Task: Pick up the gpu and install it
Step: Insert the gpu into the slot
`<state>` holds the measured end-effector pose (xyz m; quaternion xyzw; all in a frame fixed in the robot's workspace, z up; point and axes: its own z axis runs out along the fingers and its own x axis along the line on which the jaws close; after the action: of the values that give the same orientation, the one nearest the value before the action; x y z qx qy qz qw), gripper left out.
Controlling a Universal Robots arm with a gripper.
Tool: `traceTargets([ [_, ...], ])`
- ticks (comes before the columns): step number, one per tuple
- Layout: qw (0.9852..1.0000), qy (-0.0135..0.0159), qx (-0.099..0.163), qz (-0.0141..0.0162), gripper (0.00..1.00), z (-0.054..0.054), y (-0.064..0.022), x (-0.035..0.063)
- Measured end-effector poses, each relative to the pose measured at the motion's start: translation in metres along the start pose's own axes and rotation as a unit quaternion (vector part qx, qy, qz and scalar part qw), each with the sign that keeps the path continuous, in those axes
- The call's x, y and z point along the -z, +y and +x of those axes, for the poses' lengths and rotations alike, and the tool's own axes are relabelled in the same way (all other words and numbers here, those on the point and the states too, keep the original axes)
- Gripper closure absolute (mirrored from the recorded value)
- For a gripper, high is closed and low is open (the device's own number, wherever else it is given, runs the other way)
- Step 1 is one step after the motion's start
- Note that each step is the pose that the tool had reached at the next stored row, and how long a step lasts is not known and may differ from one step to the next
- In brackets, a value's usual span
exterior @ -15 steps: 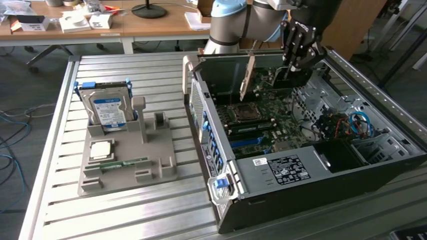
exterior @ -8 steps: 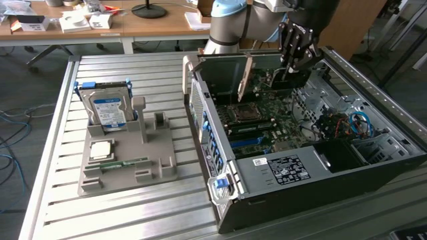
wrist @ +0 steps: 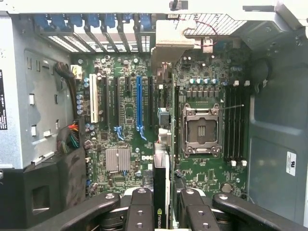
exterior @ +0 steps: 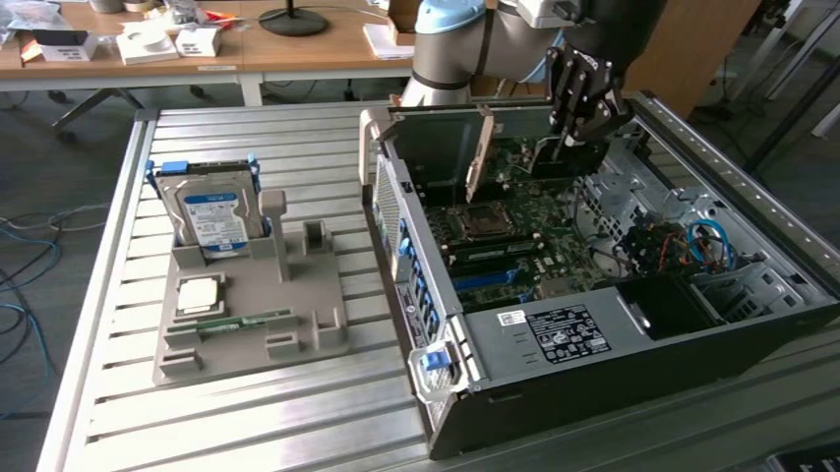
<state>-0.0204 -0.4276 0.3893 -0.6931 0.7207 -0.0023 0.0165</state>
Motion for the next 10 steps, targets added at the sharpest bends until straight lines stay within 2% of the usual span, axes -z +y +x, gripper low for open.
traceTargets([
  [10,1.0000,-0.0001,0.000,0.0000,0.74,0.0076,-0.0002,0.0001],
])
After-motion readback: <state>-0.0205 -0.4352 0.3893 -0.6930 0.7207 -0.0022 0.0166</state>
